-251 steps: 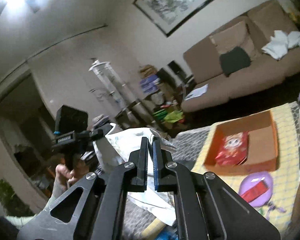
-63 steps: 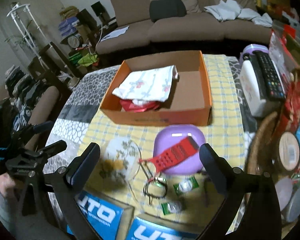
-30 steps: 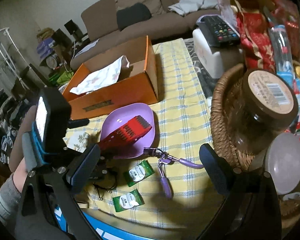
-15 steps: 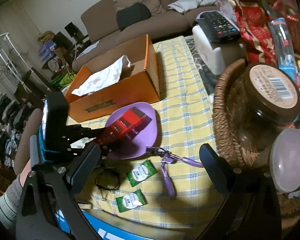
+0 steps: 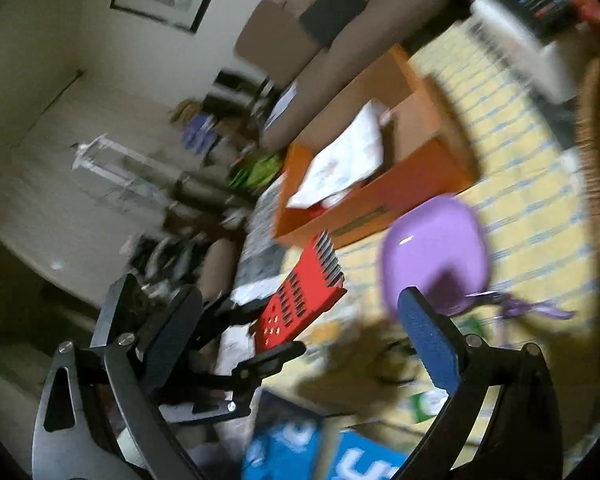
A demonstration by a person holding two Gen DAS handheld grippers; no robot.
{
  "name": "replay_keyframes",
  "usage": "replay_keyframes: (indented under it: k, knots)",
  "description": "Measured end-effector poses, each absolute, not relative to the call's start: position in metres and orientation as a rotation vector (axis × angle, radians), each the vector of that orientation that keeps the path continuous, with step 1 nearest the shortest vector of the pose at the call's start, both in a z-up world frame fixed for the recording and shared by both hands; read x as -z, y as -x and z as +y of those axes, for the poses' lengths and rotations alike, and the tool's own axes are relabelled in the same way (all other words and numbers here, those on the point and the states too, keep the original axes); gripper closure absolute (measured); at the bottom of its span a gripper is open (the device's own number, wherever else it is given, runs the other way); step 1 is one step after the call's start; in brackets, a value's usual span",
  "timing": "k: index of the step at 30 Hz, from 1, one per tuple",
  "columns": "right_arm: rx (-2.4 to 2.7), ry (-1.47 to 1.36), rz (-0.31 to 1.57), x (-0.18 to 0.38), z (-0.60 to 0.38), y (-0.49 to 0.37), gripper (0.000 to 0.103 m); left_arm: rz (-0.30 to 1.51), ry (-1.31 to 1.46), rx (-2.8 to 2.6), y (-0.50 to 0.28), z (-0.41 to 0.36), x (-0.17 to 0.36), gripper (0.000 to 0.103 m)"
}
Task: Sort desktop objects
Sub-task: 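Take the red grater with the right gripper and lower it into the orange box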
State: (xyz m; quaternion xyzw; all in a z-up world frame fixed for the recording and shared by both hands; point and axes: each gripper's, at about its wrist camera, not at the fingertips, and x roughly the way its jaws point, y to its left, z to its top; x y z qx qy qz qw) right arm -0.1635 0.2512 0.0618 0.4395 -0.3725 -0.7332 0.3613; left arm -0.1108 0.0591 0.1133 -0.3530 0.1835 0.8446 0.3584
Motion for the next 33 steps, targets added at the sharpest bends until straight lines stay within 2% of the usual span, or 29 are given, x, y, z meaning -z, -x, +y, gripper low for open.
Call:
replay_keyframes:
  k: [2,4,6,7,9,11,13,14,15,16,17,22,26,29,32,33]
  knots:
    - [1.795,-1.130,-0.985,-0.061,0.239,0.170,0.015,0.486,0.871,-2.163,0.112,0.052,-0.124,0.057]
    - [1.752,-1.116,-1.007,-0.062,0.230,0.175,0.029,0.511,0.849,-2.148,0.119,0.047,-0.131,0.057]
    - [1.741,-1.126,-0.998,-0.065,0.213,0.184,0.056,0.555,0.826,-2.130,0.124,0.044,-0.138,0.057]
    - [1.746,-1.145,-0.992,-0.067,0.204,0.192,0.063,0.583,0.820,-2.122,0.126,0.043,-0.140,0.057]
    - [1.740,-1.157,-0.992,-0.067,0.192,0.207,0.084,0.645,0.808,-2.112,0.140,0.039,-0.145,0.057]
    - [1.740,-1.152,-0.998,-0.071,0.182,0.224,0.085,0.674,0.807,-2.117,0.160,0.033,-0.149,0.057]
    - [1.744,-1.139,-1.015,-0.075,0.178,0.243,0.092,0.708,0.791,-2.155,0.181,0.027,-0.152,0.055]
    - [1.767,-1.138,-1.020,-0.077,0.175,0.255,0.093,0.705,0.794,-2.181,0.197,0.022,-0.155,0.050]
    - [1.769,-1.127,-1.044,-0.076,0.174,0.264,0.093,0.682,0.800,-2.198,0.210,0.017,-0.157,0.031]
    - [1.761,-1.118,-1.084,-0.074,0.172,0.274,0.093,0.638,0.794,-2.223,0.223,0.007,-0.161,0.019]
    - [1.761,-1.111,-1.132,-0.068,0.171,0.287,0.093,0.600,0.789,-2.231,0.230,0.001,-0.163,0.016]
    - [1.807,-1.109,-1.245,-0.037,0.159,0.324,0.093,0.216,0.816,-2.324,0.256,-0.064,-0.158,0.015]
    - [1.863,-1.240,-1.136,-0.007,0.124,0.328,0.093,-0.051,0.856,-2.395,0.262,-0.117,-0.136,0.015]
    - [1.900,-1.333,-1.064,0.010,0.105,0.328,0.093,-0.082,0.925,-2.431,0.265,-0.132,-0.115,0.015]
    - [1.938,-1.411,-0.934,0.003,0.090,0.328,0.092,-0.072,0.981,-2.434,0.262,-0.134,-0.099,0.015]
    - [1.951,-1.449,-0.885,0.000,0.086,0.329,0.089,-0.051,0.990,-2.431,0.260,-0.131,-0.095,0.015]
